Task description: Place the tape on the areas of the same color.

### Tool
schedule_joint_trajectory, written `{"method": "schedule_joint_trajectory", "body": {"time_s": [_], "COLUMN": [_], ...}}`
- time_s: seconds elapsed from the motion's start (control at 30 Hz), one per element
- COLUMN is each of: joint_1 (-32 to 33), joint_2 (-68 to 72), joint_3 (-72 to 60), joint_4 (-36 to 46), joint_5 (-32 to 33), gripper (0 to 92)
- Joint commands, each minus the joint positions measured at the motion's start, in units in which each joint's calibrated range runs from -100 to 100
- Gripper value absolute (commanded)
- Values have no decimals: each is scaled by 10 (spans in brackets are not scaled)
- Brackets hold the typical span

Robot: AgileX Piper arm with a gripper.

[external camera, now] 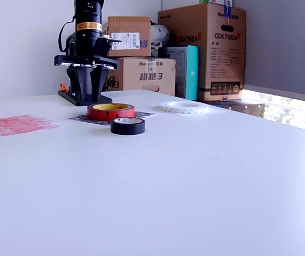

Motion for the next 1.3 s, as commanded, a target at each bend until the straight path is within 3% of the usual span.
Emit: {"method": "schedule_joint_trajectory", "body": {"time_s": [0.0,1.03,1.13,1.27], "joint_1": [4,-26,-27,-27], "joint_2": [-3,45,45,42], "joint_3": [12,22,22,22], "joint_4": [-4,-26,-26,-26], "joint_5": [-3,1,2,4], "gripper": [441,434,356,108]}}
